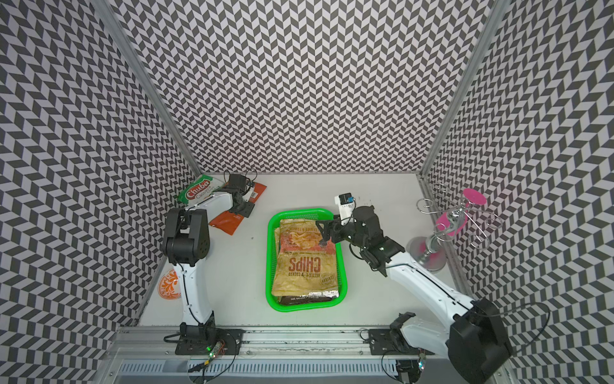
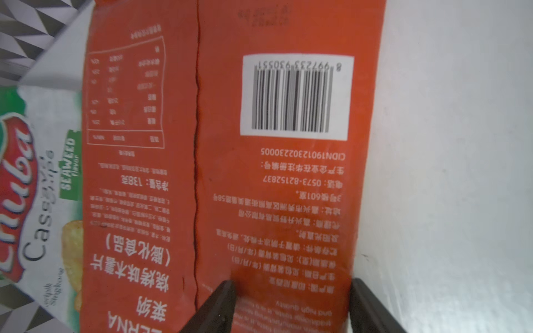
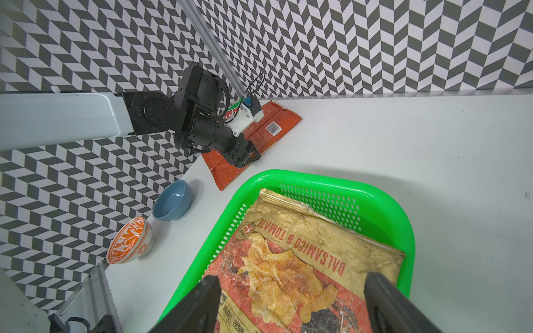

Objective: Put the potato chips into the basket
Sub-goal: Pick up the potato chip from the center of the board.

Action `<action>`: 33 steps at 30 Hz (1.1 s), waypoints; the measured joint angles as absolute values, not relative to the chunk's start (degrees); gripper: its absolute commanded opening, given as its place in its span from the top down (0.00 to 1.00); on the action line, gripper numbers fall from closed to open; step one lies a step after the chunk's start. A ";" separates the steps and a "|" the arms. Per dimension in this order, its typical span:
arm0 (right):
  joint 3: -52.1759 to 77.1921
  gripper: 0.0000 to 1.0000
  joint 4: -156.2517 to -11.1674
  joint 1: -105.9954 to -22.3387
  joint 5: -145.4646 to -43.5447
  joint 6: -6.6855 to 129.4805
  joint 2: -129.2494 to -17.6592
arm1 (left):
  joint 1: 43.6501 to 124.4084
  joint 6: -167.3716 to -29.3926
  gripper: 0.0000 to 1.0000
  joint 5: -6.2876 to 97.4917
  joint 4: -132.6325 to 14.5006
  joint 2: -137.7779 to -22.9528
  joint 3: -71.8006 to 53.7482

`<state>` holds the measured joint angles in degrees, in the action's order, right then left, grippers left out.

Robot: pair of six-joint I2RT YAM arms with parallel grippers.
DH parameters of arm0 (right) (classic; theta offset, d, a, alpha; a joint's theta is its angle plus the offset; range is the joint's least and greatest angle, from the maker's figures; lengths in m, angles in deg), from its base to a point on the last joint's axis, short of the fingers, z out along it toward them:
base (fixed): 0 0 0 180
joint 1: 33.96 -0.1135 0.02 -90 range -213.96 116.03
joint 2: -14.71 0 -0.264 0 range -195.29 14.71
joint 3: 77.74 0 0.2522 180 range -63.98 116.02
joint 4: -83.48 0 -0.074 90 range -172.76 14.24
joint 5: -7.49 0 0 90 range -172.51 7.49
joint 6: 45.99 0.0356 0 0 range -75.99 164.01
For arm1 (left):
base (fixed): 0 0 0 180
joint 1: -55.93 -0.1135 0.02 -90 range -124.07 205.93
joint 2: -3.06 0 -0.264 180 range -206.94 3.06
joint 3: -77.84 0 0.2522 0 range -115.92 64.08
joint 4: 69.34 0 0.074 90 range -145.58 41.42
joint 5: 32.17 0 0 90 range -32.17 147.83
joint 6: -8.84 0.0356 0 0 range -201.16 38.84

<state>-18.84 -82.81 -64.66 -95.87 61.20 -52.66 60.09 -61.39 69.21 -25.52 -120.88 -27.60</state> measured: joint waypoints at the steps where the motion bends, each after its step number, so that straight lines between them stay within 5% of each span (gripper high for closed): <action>1: -18.84 0.18 -82.81 -64.64 -95.81 61.23 -52.62 | 59.81 -61.30 0.50 68.40 -24.84 -121.27 -28.32; 8: -18.84 0.19 -82.84 -64.66 -95.78 61.44 -52.34 | 58.35 -61.41 0.90 64.40 -22.04 -121.77 -30.51; 15: -18.84 0.19 -82.84 -64.66 -95.83 61.57 -52.25 | 57.41 -61.74 1.00 61.56 -21.50 -121.31 -30.66; 33: -19.71 0.18 -84.65 -64.64 -99.39 62.73 -50.30 | 55.88 -61.65 1.00 37.71 -2.07 -105.34 -36.74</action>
<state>-19.71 -84.65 -64.64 -99.39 62.73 -50.30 55.88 -61.65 37.71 -2.07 -105.34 -36.74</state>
